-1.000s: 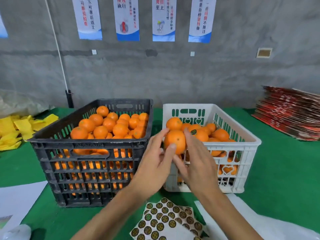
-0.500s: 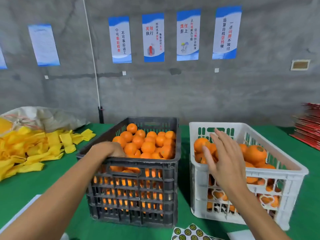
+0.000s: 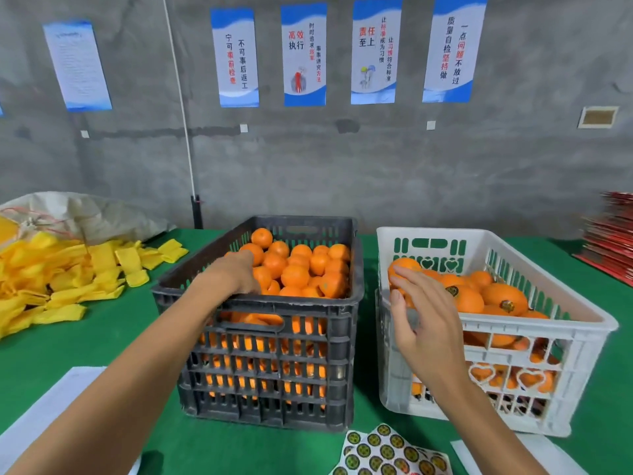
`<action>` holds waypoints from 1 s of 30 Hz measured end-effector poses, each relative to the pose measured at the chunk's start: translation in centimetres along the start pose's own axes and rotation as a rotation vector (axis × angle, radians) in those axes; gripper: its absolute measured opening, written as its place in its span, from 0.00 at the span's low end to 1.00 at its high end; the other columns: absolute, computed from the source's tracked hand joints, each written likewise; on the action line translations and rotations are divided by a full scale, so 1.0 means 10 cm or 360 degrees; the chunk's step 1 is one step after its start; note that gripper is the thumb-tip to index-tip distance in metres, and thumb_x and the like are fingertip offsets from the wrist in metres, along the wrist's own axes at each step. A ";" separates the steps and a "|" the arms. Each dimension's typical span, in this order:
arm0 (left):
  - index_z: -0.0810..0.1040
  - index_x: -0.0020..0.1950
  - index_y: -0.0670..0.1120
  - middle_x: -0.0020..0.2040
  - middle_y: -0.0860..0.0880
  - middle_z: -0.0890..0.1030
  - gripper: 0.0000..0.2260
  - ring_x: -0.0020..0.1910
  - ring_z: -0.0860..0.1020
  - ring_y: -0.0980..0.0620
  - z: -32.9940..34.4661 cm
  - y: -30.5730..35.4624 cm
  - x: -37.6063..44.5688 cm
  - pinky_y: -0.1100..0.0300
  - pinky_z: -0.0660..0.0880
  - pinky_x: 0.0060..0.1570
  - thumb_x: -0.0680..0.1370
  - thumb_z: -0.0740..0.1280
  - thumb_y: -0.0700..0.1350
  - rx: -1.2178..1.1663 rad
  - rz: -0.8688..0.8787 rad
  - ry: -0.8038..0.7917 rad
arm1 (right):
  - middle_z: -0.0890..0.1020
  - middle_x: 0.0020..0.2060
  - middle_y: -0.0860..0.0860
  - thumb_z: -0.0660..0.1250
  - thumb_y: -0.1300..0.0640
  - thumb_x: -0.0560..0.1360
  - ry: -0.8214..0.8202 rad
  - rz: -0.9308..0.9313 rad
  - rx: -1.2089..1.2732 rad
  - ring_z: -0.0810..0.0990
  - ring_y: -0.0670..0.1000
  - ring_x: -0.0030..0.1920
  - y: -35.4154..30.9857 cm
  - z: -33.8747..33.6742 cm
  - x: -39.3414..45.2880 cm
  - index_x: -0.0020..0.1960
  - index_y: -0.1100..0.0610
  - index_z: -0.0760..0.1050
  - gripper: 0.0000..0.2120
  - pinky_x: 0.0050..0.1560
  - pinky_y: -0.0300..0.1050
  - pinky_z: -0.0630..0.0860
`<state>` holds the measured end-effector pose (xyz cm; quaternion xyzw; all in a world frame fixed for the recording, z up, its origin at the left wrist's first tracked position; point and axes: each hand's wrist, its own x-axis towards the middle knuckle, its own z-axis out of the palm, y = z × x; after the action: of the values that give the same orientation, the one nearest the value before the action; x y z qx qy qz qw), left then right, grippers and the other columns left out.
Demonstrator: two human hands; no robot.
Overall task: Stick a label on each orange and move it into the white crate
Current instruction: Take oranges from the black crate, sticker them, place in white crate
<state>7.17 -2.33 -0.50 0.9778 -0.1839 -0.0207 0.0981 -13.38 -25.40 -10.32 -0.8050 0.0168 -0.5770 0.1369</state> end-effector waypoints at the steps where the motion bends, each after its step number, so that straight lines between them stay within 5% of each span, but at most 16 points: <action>1: 0.79 0.63 0.44 0.60 0.41 0.82 0.20 0.57 0.81 0.41 0.02 0.04 -0.03 0.52 0.77 0.54 0.75 0.76 0.49 -0.0170 0.0056 0.0275 | 0.83 0.63 0.53 0.66 0.61 0.80 0.0017 -0.0007 0.0041 0.80 0.54 0.64 -0.04 0.01 -0.01 0.61 0.62 0.82 0.12 0.65 0.59 0.75; 5: 0.80 0.68 0.49 0.65 0.50 0.81 0.25 0.65 0.77 0.50 0.32 0.41 -0.59 0.56 0.73 0.63 0.73 0.80 0.50 -0.0912 0.0633 0.1194 | 0.81 0.64 0.50 0.66 0.59 0.81 -0.0060 -0.0012 0.0232 0.79 0.50 0.66 -0.24 0.00 -0.01 0.65 0.61 0.80 0.14 0.66 0.55 0.75; 8: 0.79 0.69 0.46 0.70 0.49 0.77 0.24 0.71 0.73 0.52 0.66 0.70 -1.00 0.60 0.68 0.71 0.75 0.79 0.47 -0.1037 0.1118 0.1422 | 0.80 0.67 0.48 0.64 0.53 0.83 -0.0176 0.0093 0.0408 0.77 0.46 0.68 -0.37 -0.10 -0.07 0.71 0.58 0.76 0.18 0.68 0.50 0.75; 11: 0.78 0.70 0.39 0.73 0.43 0.75 0.24 0.74 0.73 0.44 1.01 0.83 -1.26 0.52 0.68 0.75 0.76 0.79 0.41 -0.0951 0.1447 0.1512 | 0.81 0.63 0.39 0.64 0.48 0.83 -0.0277 0.0375 0.0675 0.79 0.41 0.65 -0.45 -0.26 -0.30 0.73 0.53 0.74 0.20 0.64 0.38 0.76; 13: 0.74 0.72 0.41 0.76 0.44 0.72 0.26 0.76 0.70 0.45 1.26 0.82 -1.37 0.52 0.67 0.75 0.76 0.78 0.42 -0.0961 0.1560 0.1411 | 0.82 0.61 0.36 0.66 0.45 0.82 -0.0331 0.0539 0.0879 0.81 0.40 0.62 -0.46 -0.36 -0.56 0.72 0.49 0.75 0.20 0.61 0.34 0.76; 17: 0.69 0.77 0.44 0.80 0.46 0.68 0.32 0.79 0.68 0.47 1.80 0.71 -1.53 0.57 0.70 0.73 0.76 0.78 0.44 -0.1117 0.1563 0.0976 | 0.85 0.57 0.39 0.71 0.45 0.78 -0.0501 0.0764 0.0969 0.84 0.45 0.58 -0.35 -0.50 -1.07 0.67 0.46 0.78 0.19 0.60 0.39 0.79; 20: 0.70 0.77 0.52 0.77 0.55 0.71 0.33 0.74 0.73 0.52 2.22 0.57 -1.64 0.60 0.78 0.64 0.75 0.79 0.47 -0.1326 0.1281 0.0495 | 0.87 0.50 0.43 0.72 0.52 0.79 -0.0728 0.0956 0.0843 0.86 0.47 0.52 -0.14 -0.55 -1.31 0.58 0.52 0.85 0.09 0.57 0.51 0.82; 23: 0.74 0.73 0.61 0.69 0.59 0.78 0.29 0.65 0.80 0.53 2.52 0.47 -1.73 0.64 0.81 0.54 0.74 0.79 0.52 -0.1726 0.0914 0.0092 | 0.86 0.52 0.41 0.68 0.55 0.82 -0.1082 0.0864 0.0674 0.83 0.45 0.56 0.06 -0.57 -1.47 0.59 0.52 0.85 0.09 0.59 0.49 0.79; 27: 0.79 0.64 0.63 0.60 0.60 0.82 0.17 0.58 0.81 0.56 2.66 0.46 -1.77 0.65 0.79 0.53 0.77 0.65 0.65 -0.2046 0.0522 0.0129 | 0.74 0.70 0.36 0.72 0.40 0.77 -0.1687 0.0595 0.0368 0.67 0.37 0.71 0.21 -0.59 -1.58 0.71 0.49 0.77 0.26 0.74 0.43 0.66; 30: 0.78 0.66 0.60 0.58 0.59 0.81 0.21 0.58 0.81 0.49 2.74 0.47 -1.77 0.48 0.81 0.57 0.79 0.58 0.67 -0.2095 0.0407 0.0028 | 0.67 0.75 0.36 0.71 0.32 0.73 -0.1844 0.0489 0.0242 0.61 0.37 0.72 0.26 -0.60 -1.65 0.75 0.49 0.73 0.36 0.76 0.41 0.60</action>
<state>-13.08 -5.26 -26.29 0.6847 -0.2464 -0.1089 0.6772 -24.12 -26.00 -24.40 -0.9646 0.0144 -0.0179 0.2627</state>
